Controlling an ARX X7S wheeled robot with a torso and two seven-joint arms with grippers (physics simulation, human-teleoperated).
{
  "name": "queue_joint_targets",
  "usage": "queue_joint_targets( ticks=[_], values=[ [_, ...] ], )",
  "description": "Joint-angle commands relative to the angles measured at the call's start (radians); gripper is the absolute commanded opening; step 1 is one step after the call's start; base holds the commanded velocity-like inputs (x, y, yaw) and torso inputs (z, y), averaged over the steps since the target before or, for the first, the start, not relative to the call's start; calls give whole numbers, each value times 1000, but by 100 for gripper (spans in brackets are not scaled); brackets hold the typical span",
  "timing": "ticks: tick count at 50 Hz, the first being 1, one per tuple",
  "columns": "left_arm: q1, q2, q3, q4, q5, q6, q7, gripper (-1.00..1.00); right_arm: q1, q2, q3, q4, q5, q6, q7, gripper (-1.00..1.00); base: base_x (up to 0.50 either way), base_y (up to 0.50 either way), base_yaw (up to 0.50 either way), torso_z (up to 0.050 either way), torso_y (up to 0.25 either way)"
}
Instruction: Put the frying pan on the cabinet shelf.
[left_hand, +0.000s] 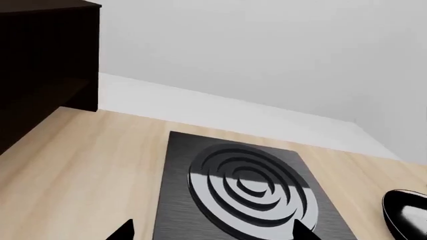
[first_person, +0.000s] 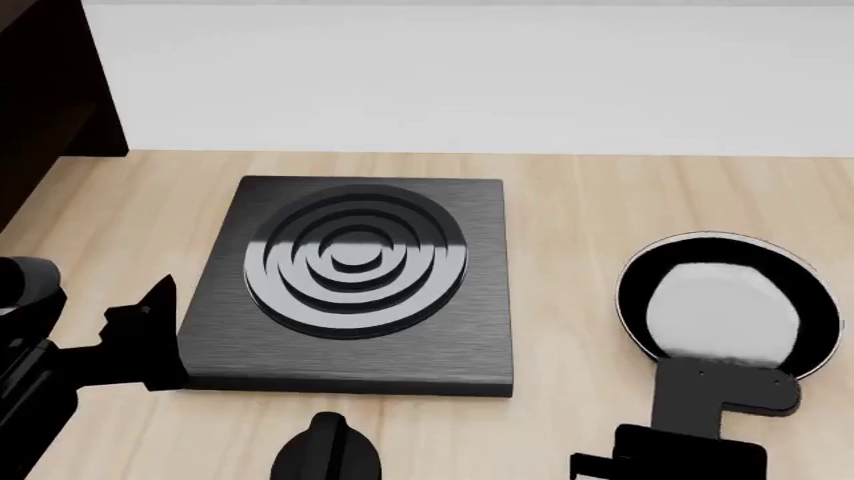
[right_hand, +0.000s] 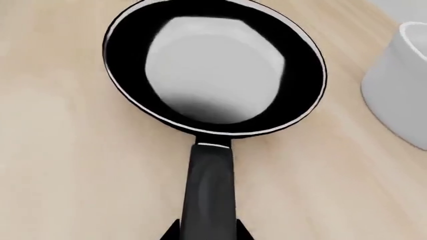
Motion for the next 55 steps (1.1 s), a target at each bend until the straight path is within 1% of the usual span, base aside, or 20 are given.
queue_joint_targets(
  ticks=[1, 17, 20, 21, 24, 27, 30, 31, 34, 36, 39, 41, 44, 48, 51, 53, 54, 55],
  values=[
    [8, 20, -19, -5, 14, 18, 16, 100, -70, -6, 39, -256, -13, 92, -13, -100, 0, 0, 0, 0, 0],
    [1, 16, -20, 21, -3, 7, -3, 100, -48, 31, 16, -627, 15, 268, -2, -100, 0, 0, 0, 0, 2],
    [-1, 17, -20, 23, -9, 8, -1, 100, -38, 43, -1, -702, 32, 305, -19, -100, 0, 0, 0, 0, 4],
    [-2, 17, -20, 25, -12, 7, -1, 100, -36, 32, 19, -730, 46, 319, -20, -100, 0, 0, 0, 0, 0],
    [-5, 16, -18, 27, -16, 4, -2, 100, -30, 48, -1, -777, 57, 332, -36, -100, 0, 0, 0, 0, 3],
    [-6, 16, -18, 27, -20, 7, 0, 100, -15, 43, 8, -825, 78, 352, -46, -100, 0, 0, 0, 0, 0],
    [-7, 18, -22, 29, -31, 11, 6, 100, -15, 54, -9, -821, 76, 325, -57, -100, 0, 0, 0, 0, 3],
    [-9, 12, -15, 34, -29, 8, 7, 100, -29, 57, -6, -833, 87, 285, -79, -100, 0, 0, 0, 0, 0],
    [-7, 13, -23, 40, -40, 4, 5, 100, -41, 78, -31, -840, 87, 249, -100, -100, 0, 0, 0, 0, 0],
    [-7, 15, -28, 42, -57, -19, -4, 100, -51, 87, -37, -844, 91, 219, -118, -100, 0, 0, 0, 0, 5],
    [-11, 5, -8, 48, -64, -30, 11, 100, -73, 94, -41, -843, 102, 155, -150, -100, 0, 0, 0, 0, 0],
    [-15, 17, -31, 56, -93, -37, 8, 100, -91, 77, -10, -838, 140, 97, -190, -100, 0, 0, 0, 0, 0],
    [-22, 35, -63, 64, -133, -44, 4, 100, -101, 83, -26, -800, 133, 49, -211, -100, 0, 0, 0, 0, 3],
    [-33, 28, -65, 66, -143, -53, 2, 100, -91, 107, -50, -779, 133, -2, -260, -100, 0, 0, 0, 0, 3],
    [-56, 36, -90, 58, -184, -82, -7, 100, -67, 132, -70, -780, 137, -19, -298, -100, 0, 0, 0, 0, 0],
    [-91, 32, -109, 59, -241, -155, -33, 100, -53, 139, -75, -789, 144, -12, -309, -100, 0, 0, 0, 0, 5],
    [-93, 62, -161, 84, -283, -122, -25, 100, -43, 148, -87, -797, 146, -17, -325, -100, 0, 0, 0, 0, 0],
    [-111, 61, -176, 88, -323, -151, -33, 100, -36, 150, -90, -801, 150, -11, -329, -100, 0, 0, 0, 0, 0]
  ],
)
